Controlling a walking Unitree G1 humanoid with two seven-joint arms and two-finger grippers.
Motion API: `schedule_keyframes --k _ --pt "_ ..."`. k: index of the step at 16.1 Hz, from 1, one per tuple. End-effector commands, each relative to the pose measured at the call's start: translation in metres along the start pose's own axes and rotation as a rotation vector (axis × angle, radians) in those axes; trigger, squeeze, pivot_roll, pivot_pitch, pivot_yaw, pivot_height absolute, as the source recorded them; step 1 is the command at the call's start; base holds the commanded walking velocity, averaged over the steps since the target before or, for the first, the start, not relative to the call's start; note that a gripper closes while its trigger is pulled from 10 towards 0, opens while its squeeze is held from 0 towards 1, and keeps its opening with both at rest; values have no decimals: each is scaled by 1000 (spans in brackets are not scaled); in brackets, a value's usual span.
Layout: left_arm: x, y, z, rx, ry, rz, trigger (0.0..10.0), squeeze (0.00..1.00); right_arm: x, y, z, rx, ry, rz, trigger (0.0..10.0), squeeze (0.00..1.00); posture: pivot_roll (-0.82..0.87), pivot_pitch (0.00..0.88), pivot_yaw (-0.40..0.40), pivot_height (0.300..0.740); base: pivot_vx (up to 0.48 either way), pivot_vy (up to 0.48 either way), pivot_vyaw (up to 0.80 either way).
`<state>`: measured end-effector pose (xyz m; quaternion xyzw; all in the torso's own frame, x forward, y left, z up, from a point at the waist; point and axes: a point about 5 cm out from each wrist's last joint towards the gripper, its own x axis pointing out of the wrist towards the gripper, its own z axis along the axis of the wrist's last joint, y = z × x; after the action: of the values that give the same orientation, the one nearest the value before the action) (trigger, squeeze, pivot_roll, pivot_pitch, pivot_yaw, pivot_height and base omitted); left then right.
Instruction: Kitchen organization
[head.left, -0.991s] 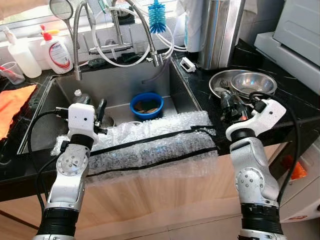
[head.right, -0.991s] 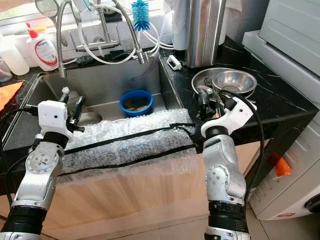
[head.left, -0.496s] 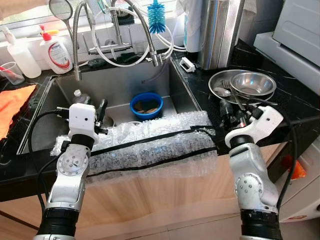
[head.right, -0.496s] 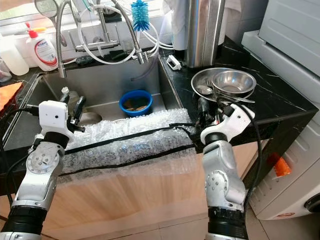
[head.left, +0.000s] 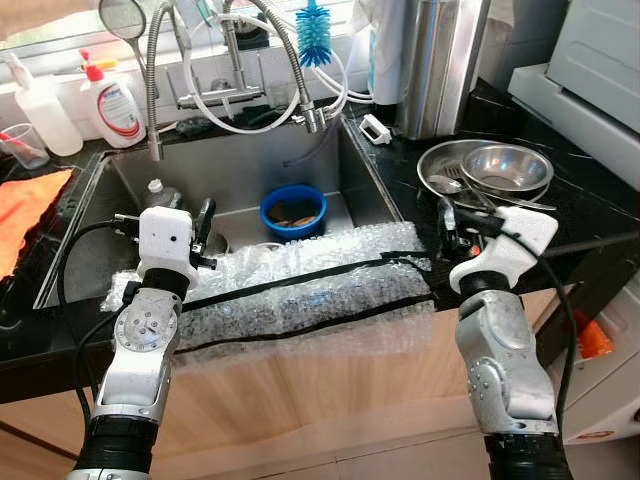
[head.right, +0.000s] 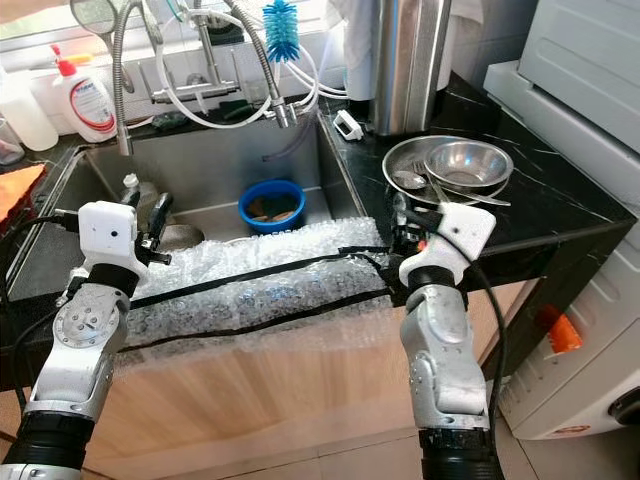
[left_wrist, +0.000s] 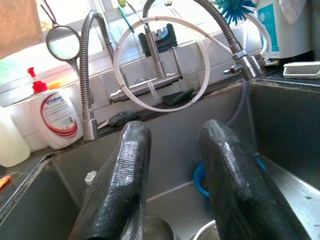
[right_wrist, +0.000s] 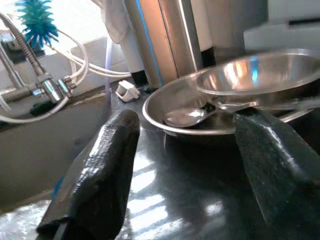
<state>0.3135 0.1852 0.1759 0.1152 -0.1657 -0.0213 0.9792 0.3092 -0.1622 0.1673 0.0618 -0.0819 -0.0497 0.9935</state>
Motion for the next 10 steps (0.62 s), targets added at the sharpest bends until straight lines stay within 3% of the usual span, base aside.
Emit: schedule_keyframes --k 1,6,10 --pt "1 0 3 11 -19 -4 10000 0 -1 5 6 -34 -42 3 10000 0 -152 0 99 740 0 0 0" --pt "1 1 3 14 -15 -5 10000 0 -3 9 2 -25 -25 20 10000 0 -151 0 97 740 0 0 0" --pt "1 0 3 14 -17 -6 10000 0 -5 14 -10 -17 50 53 10000 0 -154 0 97 740 0 0 0"
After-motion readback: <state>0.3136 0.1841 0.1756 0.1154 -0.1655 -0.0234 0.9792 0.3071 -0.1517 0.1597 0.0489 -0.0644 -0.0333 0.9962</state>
